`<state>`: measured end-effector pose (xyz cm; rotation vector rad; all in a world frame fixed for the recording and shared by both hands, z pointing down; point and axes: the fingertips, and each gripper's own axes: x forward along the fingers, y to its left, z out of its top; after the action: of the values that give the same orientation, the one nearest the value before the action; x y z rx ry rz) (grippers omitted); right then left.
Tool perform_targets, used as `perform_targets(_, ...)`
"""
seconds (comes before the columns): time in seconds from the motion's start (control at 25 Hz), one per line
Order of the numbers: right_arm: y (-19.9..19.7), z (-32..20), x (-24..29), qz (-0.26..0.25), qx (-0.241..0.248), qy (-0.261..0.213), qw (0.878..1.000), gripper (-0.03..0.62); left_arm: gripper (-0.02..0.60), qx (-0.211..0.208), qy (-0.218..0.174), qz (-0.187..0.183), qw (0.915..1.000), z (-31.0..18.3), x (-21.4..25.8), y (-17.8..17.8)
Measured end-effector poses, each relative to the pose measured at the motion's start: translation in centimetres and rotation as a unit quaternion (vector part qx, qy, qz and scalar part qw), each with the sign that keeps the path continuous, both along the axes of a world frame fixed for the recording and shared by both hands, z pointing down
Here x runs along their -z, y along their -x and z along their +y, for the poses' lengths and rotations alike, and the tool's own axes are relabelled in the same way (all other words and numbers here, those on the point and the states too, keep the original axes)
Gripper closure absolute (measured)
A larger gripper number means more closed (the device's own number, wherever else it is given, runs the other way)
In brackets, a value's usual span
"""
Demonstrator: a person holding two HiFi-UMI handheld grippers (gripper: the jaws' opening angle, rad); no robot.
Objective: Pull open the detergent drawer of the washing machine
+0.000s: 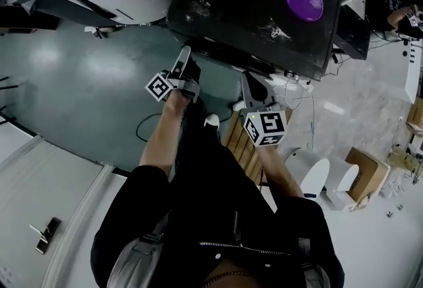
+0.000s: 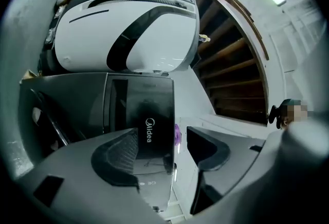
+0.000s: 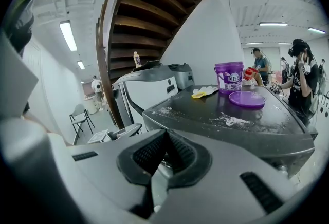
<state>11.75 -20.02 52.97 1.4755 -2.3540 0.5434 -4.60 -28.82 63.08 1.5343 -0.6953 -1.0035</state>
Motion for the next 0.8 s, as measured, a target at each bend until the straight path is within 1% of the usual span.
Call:
perform_targets(0.16, 0.2, -0.2, -0.5, 0.002, 0.007, 0.01, 1.0, 0.586, 0.296, -0.009, 0.009, -0.008, 0.9999, -1.0, -2.1, -1.4)
perform_targets(0.24, 0.2, -0.2, -0.9, 0.006, 0.009, 0.016, 1.0, 0.586, 0.287, -0.02, 0.006, -0.003, 0.9998, -1.2, -2.8, -2.0)
perform_targets(0.36, 0.1, 0.0, -1.7, 0.007, 0.006, 0.028, 1.0, 0.586, 0.278, -0.047, -0.011, 0.005, 0.9988, -1.4, -3.1, -3.0)
perform_targets(0.44, 0.0, 0.2, -2.3, 0.011, 0.006, 0.037, 0.999, 0.586, 0.278, -0.057, -0.022, 0.008, 0.9981, -1.8, -3.2, -3.5)
perform_targets(0.56, 0.0, 0.4, -2.9, 0.015, 0.009, 0.047, 0.999, 0.586, 0.278, -0.054, -0.03, 0.011, 0.998, -3.0, -3.5, -3.4)
perform_targets(0.72, -0.1, 0.5, -3.6, 0.016, 0.006, 0.059, 0.998, 0.586, 0.277, -0.06, -0.065, 0.044, 0.9951, -3.8, -2.7, -3.2)
perform_targets(0.8, -0.3, 0.5, -3.9, 0.016, 0.002, 0.066, 0.998, 0.586, 0.275, -0.065, -0.08, 0.052, 0.9934, -3.8, -2.5, -3.3)
